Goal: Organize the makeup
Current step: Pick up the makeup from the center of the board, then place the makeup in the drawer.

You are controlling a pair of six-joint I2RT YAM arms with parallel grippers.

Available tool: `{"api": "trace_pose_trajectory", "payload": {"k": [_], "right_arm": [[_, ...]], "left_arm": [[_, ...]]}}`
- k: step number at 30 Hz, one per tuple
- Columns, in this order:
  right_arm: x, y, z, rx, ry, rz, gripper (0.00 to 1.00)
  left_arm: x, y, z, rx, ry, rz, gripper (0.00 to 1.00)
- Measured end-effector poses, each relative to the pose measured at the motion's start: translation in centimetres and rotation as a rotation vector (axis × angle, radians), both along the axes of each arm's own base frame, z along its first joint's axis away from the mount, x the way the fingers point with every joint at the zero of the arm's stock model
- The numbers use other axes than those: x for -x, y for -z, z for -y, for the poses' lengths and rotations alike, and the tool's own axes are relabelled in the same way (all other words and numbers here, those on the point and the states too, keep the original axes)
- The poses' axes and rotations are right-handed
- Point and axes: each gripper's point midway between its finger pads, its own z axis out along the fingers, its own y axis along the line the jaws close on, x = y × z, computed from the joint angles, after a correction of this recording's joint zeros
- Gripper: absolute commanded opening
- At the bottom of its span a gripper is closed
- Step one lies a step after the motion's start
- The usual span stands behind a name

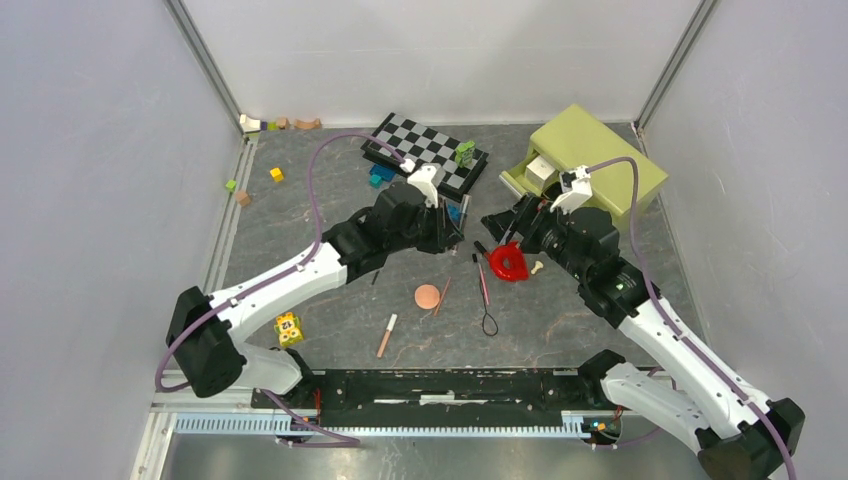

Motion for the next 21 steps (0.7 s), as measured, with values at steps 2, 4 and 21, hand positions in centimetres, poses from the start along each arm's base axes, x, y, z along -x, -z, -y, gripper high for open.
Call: {"api": "trace_pose_trajectory", "payload": {"k": [2, 4, 21], "right_arm": [[0.1, 0.3, -0.3, -0.021, -0.006, -0.016, 0.93], [0.1, 0.4, -0.5, -0.038, -0.013, -0.023, 0.91], [0.4, 1.6, -1.0, -0.093, -0.022, -0.048, 0.59]], "left_arm": [[0.9, -0.6, 1.0, 0.041, 0.02, -0.002, 0.02], [1.5, -1.2, 1.9, 0.071, 0.035, 0.003, 0.02], [3.7, -2.8, 4.9, 0.153, 0.115, 0.019, 0.02]]}}
